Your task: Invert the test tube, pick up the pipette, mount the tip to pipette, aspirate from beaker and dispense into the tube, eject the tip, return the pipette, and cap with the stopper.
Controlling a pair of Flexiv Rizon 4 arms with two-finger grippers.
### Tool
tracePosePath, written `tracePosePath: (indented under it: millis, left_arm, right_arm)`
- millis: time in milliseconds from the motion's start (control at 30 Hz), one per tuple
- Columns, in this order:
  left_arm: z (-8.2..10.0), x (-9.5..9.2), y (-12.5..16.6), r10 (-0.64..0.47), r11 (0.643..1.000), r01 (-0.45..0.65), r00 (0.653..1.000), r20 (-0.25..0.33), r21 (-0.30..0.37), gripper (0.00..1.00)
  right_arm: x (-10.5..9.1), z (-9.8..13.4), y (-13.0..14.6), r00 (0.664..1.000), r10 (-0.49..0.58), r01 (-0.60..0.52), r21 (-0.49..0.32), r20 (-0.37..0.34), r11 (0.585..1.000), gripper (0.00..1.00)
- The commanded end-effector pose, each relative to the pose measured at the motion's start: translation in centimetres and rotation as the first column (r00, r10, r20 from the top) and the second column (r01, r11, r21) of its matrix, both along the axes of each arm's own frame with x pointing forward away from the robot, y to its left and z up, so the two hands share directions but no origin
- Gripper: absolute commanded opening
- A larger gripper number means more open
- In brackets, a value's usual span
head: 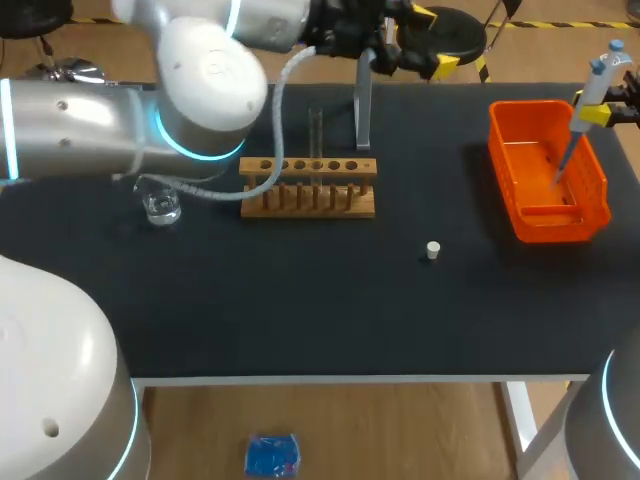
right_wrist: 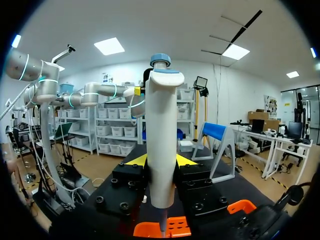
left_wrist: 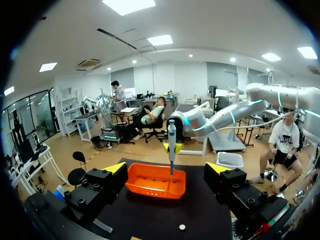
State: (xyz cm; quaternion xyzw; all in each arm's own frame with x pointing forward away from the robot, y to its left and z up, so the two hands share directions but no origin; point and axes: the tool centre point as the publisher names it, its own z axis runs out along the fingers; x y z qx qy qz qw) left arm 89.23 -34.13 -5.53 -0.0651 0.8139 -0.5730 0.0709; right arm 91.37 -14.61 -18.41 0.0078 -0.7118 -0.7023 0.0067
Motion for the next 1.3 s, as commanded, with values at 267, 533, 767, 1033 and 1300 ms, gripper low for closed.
tracePosePath:
  millis: [267,533,767,1033,1300]
  left_arm:
    - [-1.4,0.5,-7.2,0.027,1.000,-0.027,0.999,-0.020,-0.008,1.00]
    - [-1.4,0.5,-7.2,0.027,1.000,-0.027,0.999,-0.020,-0.008,1.00]
    - [-1.4,0.5,-7.2,0.027,1.000,-0.027,0.999,-0.020,-0.008,1.00]
    - [-1.6,0.4,-8.4,0.032,0.999,-0.032,0.999,-0.004,-0.005,1.00]
    - [-1.3,-0.2,-10.3,0.064,0.998,-0.064,0.998,0.011,0.016,1.00]
  right_arm:
    - [0.1,0.0,-0.1,1.000,0.006,-0.006,-0.002,0.000,1.000,0.00]
    - [0.1,0.0,-0.1,1.000,0.006,-0.006,-0.002,0.000,1.000,0.00]
    - [0.1,0.0,-0.1,1.000,0.006,-0.006,-0.002,0.000,1.000,0.00]
    - [0.1,0.0,-0.1,1.000,0.006,-0.006,-0.002,0.000,1.000,0.00]
    - [0.1,0.0,-0.1,1.000,0.006,-0.006,-0.002,0.000,1.000,0.00]
